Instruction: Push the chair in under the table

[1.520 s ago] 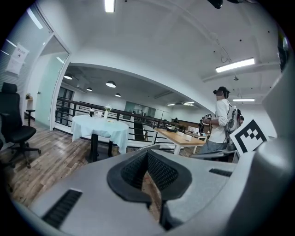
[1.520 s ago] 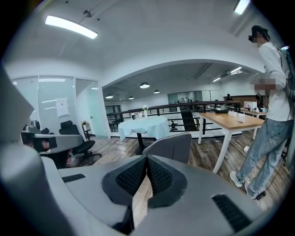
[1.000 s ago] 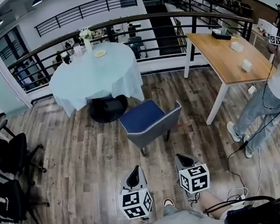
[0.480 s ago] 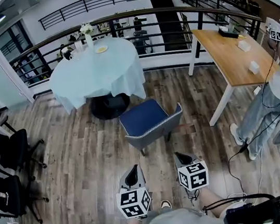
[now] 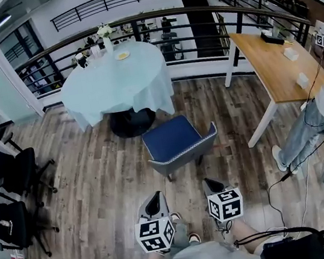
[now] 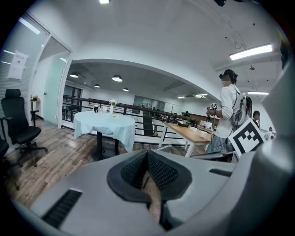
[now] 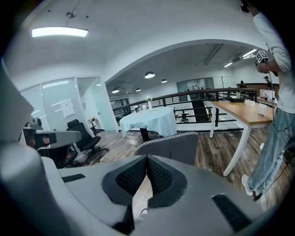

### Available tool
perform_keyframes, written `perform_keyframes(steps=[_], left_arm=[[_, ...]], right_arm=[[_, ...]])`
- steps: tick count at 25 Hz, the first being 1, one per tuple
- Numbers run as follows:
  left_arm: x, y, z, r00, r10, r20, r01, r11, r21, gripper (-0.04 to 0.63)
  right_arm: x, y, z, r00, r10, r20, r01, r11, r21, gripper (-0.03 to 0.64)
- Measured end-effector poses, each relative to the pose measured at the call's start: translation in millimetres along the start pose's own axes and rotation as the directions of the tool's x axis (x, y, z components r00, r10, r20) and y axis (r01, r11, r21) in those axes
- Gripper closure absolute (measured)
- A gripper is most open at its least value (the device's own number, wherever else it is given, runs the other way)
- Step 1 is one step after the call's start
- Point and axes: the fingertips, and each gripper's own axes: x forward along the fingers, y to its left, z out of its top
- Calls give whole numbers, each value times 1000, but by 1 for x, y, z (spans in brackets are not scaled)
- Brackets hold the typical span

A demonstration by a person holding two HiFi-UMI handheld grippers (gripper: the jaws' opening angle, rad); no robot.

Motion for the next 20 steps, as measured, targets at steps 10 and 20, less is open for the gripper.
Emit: perform_keyframes(steps=[10, 20], left_arm=[[63, 15, 22, 999, -45, -2, 44, 999, -21, 592], [126, 42, 56, 996, -86, -13, 86, 996, -21, 592]], right_arm=[[38, -25, 31, 999, -40, 0, 40, 999, 20, 600], [96, -42, 77, 997, -75, -9, 75, 997, 15, 600]])
